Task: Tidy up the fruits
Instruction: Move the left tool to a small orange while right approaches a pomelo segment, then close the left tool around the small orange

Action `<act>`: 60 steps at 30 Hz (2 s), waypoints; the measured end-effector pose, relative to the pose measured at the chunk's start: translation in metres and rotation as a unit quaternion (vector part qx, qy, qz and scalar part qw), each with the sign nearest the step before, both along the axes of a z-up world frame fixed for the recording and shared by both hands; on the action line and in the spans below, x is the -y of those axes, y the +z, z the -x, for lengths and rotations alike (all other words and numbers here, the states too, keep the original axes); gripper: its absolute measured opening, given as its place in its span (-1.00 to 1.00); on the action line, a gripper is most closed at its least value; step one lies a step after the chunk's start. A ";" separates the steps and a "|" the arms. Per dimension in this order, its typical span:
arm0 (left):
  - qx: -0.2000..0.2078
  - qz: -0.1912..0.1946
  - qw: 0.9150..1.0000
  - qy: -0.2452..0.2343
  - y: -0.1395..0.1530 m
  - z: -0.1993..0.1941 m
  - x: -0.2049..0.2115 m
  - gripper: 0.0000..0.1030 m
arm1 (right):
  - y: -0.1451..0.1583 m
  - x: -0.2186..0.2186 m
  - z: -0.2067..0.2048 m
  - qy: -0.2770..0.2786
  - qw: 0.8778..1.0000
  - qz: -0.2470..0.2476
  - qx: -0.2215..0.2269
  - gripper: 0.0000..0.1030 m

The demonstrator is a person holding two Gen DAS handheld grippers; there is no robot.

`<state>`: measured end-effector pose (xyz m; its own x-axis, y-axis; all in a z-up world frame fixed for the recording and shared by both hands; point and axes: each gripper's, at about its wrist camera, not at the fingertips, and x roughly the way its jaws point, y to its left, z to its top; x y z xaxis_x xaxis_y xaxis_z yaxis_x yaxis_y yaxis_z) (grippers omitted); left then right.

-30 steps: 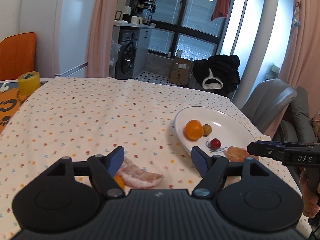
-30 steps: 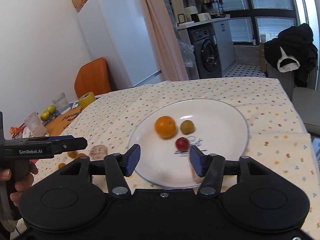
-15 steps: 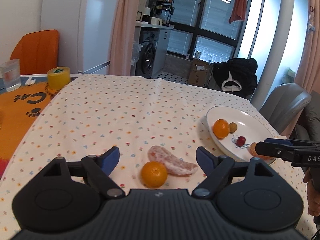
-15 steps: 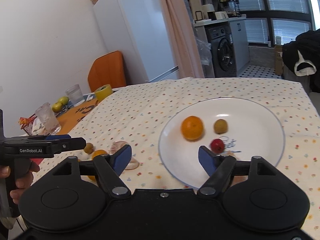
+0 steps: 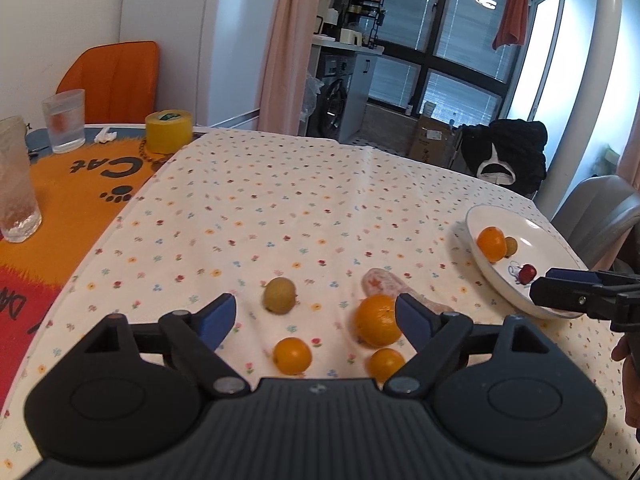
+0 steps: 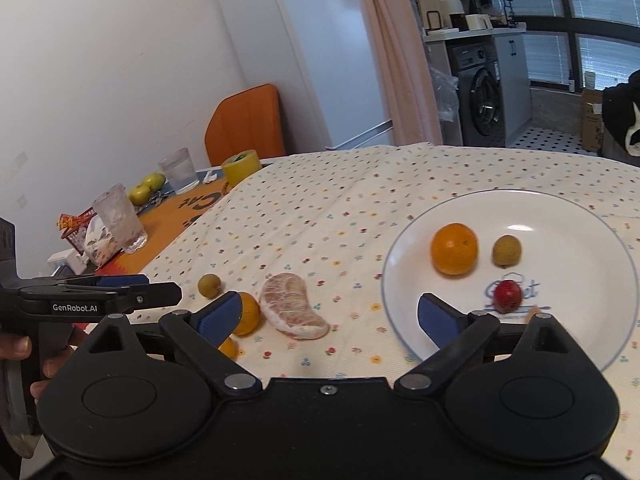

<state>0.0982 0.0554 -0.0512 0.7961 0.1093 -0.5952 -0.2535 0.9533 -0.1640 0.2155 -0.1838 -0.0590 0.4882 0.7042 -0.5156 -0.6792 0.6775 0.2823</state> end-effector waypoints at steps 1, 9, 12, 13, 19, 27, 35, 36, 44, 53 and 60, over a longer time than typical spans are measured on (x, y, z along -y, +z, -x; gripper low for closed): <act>0.001 -0.002 1.000 0.003 -0.001 0.002 -0.001 0.66 | -0.001 -0.002 0.000 0.003 1.000 0.000 -0.001 0.84; 0.006 0.000 1.000 0.012 -0.009 0.008 -0.011 0.64 | -0.006 -0.019 0.003 0.036 0.999 -0.004 -0.016 0.84; 0.004 0.004 1.000 0.007 -0.014 0.007 -0.012 0.59 | -0.009 -0.028 0.004 0.046 0.999 0.003 -0.015 0.84; 0.004 0.005 1.000 0.005 -0.015 0.007 -0.012 0.55 | -0.010 -0.032 0.004 0.048 0.999 0.008 -0.014 0.84; -0.006 0.018 1.000 -0.006 -0.023 0.001 -0.012 0.18 | -0.015 -0.045 0.002 0.053 0.998 0.021 -0.013 0.73; -0.017 0.027 0.999 -0.018 -0.033 -0.008 -0.010 -0.09 | -0.021 -0.051 -0.005 0.056 0.998 0.030 -0.021 0.45; -0.039 0.040 0.998 -0.010 -0.039 -0.009 -0.016 -0.57 | -0.025 -0.059 -0.009 0.061 0.997 0.038 -0.024 0.42; -0.037 0.045 0.998 -0.009 -0.039 -0.007 -0.018 -0.57 | -0.026 -0.061 -0.009 0.063 0.997 0.040 -0.023 0.39; -0.021 0.036 0.999 -0.004 -0.035 0.003 -0.023 -0.57 | -0.027 -0.077 -0.009 0.078 0.996 0.049 -0.019 0.36; -0.008 0.040 0.999 0.009 -0.031 0.012 -0.033 -0.56 | -0.028 -0.085 -0.011 0.083 0.994 0.065 -0.012 0.33; -0.001 0.046 0.999 0.013 -0.031 0.012 -0.037 -0.56 | -0.030 -0.083 -0.010 0.081 0.993 0.082 -0.010 0.28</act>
<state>0.0865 0.0926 -0.0822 0.7928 0.0738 -0.6049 -0.2774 0.9276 -0.2504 0.2257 -0.1009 -0.0895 0.3640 0.6786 -0.6380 -0.7776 0.5984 0.1929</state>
